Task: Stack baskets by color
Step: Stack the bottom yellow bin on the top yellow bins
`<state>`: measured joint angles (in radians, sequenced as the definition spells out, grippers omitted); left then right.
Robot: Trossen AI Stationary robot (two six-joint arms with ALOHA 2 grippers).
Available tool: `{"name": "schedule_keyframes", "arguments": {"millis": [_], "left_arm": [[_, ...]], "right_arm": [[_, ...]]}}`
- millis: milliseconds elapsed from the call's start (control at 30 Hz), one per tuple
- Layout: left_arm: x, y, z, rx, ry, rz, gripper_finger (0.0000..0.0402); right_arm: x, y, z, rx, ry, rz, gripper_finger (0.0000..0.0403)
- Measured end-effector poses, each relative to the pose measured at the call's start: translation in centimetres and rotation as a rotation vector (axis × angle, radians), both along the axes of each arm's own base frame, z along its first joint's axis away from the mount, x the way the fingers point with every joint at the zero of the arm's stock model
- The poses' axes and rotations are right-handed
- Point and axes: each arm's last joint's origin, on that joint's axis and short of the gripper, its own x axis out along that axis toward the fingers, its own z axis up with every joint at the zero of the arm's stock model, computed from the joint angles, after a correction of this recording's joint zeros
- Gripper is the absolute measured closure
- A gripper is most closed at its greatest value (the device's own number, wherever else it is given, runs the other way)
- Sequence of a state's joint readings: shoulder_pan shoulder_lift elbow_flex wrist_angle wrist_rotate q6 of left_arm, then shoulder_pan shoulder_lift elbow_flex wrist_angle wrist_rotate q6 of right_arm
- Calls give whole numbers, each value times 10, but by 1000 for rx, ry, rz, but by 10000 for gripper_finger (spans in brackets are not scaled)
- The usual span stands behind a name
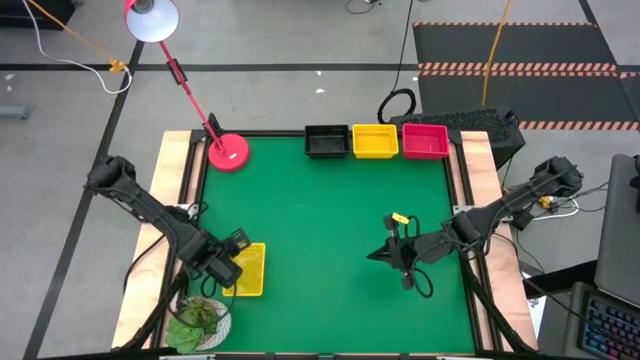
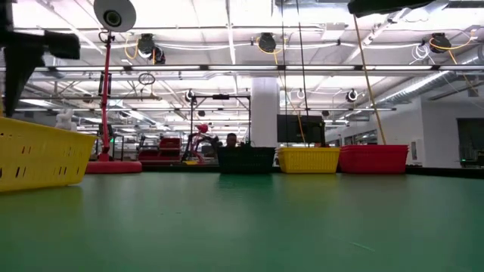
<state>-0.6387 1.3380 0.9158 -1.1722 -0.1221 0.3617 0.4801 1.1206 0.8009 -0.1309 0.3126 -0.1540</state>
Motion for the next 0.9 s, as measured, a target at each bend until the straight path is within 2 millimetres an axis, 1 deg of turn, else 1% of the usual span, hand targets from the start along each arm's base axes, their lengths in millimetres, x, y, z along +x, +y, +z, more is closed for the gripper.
{"name": "schedule_keyframes", "arguments": {"millis": [100,233,300,367,500,600,700,800,900], "left_arm": [[1,-4,-9,-59,-11,-53,225],[1,-9,-16,-97,-53,-75,225],[1,-11,-20,-110,-68,-87,232],[-1,-11,-23,-109,-57,-94,247],[-3,-11,-29,-120,-46,-90,292],[-1,-12,-28,-132,-70,-70,321],[4,-15,-23,-135,-129,-43,339],[8,-18,-17,-146,-174,-41,345],[10,-20,-15,-148,-192,-66,335]], "right_arm": [[0,0,0,-5,-1,2,403],[0,0,0,-13,-2,7,403],[0,0,0,-13,-2,7,403],[0,0,0,-13,-2,7,403],[0,0,0,-13,-2,7,403],[0,0,0,-13,-2,7,403],[0,0,0,-13,-2,7,403],[0,0,0,-13,-2,7,403],[0,0,0,-13,-2,7,403]]}}
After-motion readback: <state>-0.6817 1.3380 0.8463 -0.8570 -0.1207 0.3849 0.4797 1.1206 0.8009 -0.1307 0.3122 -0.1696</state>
